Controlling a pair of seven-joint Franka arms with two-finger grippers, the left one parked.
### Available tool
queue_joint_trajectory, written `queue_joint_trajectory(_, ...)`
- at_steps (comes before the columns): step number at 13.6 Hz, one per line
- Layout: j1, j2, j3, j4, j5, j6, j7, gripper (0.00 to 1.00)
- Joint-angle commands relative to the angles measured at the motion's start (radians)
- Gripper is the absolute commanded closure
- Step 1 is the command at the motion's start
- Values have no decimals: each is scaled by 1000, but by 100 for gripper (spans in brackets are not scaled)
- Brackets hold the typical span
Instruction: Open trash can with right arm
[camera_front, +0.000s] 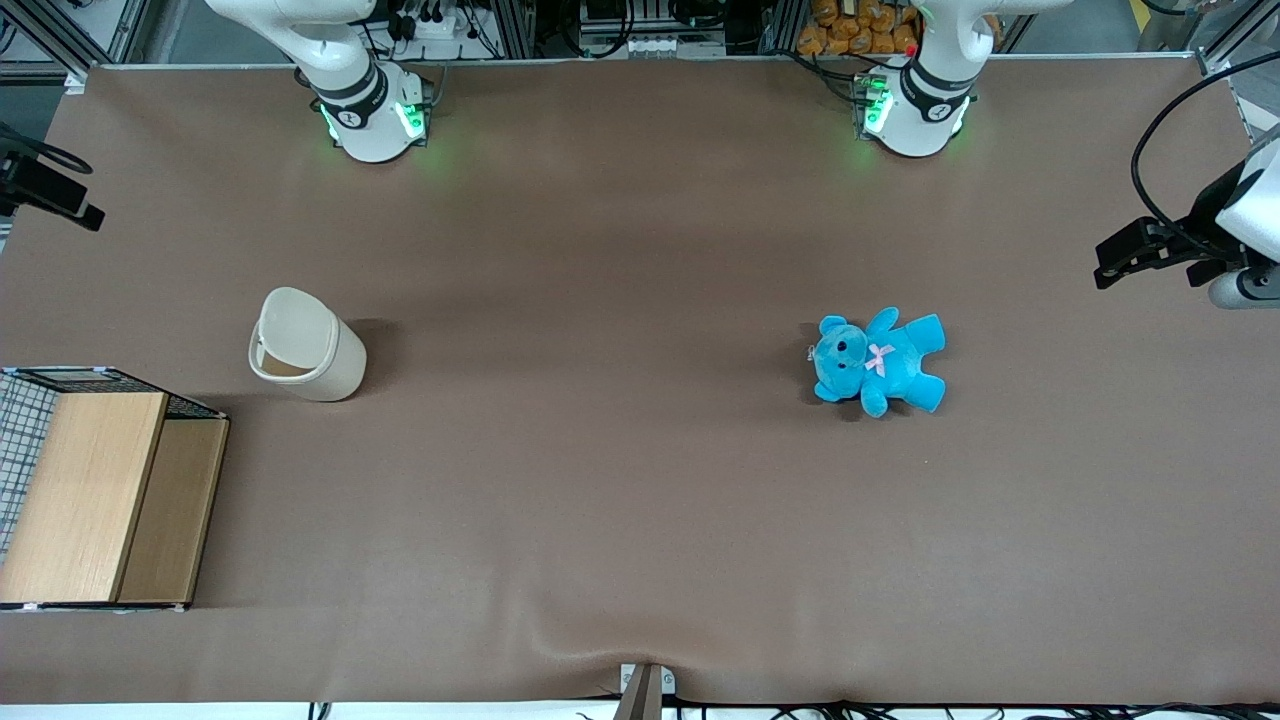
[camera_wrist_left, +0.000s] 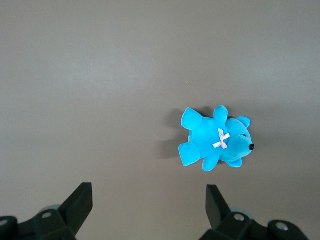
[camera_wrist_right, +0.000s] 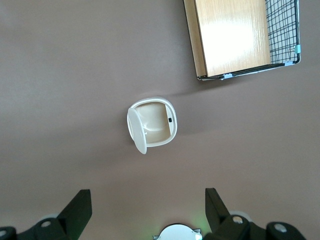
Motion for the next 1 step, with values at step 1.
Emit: queue_joint_trajectory(1,1,9,4,25,-15,-18,17,0)
